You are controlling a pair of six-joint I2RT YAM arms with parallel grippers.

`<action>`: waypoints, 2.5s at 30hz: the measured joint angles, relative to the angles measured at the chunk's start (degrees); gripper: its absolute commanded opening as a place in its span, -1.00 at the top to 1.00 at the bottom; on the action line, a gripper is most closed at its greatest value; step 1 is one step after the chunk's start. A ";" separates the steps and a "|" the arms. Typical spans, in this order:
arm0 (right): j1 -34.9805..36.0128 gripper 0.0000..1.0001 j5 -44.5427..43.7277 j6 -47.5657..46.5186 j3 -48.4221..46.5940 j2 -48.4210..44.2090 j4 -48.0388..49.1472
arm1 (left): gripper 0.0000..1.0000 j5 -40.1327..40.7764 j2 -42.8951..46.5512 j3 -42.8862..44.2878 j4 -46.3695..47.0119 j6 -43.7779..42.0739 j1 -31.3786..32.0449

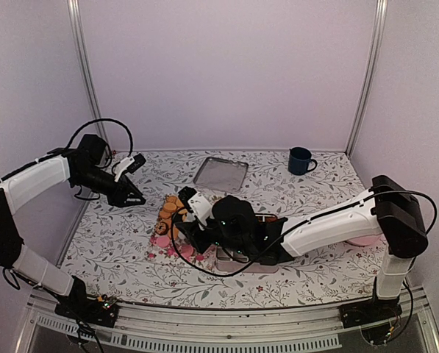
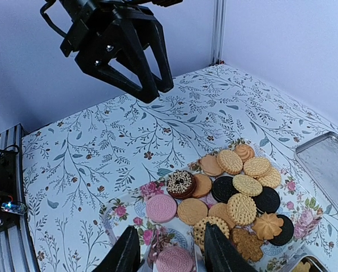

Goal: Pack the cookies
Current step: Pick up the fake cookies from the plate.

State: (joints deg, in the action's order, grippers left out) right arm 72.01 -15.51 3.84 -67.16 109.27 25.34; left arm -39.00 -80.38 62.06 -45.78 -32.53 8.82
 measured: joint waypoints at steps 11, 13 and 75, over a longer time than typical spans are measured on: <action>0.00 0.20 0.96 0.02 0.00 -0.79 -1.66 | 0.23 -0.59 0.00 0.35 -0.11 0.09 0.00; 0.00 0.16 1.09 0.02 -0.02 -0.79 -1.73 | 0.21 -0.61 -0.02 0.35 -0.13 0.22 0.00; 0.22 0.58 -0.85 -5.01 -4.44 -10.38 -15.02 | 0.18 -1.01 -1.31 1.70 -1.27 1.09 0.00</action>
State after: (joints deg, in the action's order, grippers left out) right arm 72.23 -16.36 -1.17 -71.59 98.89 10.33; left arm -40.01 -81.69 63.77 -47.05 -31.44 8.82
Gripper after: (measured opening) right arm 0.333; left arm 0.412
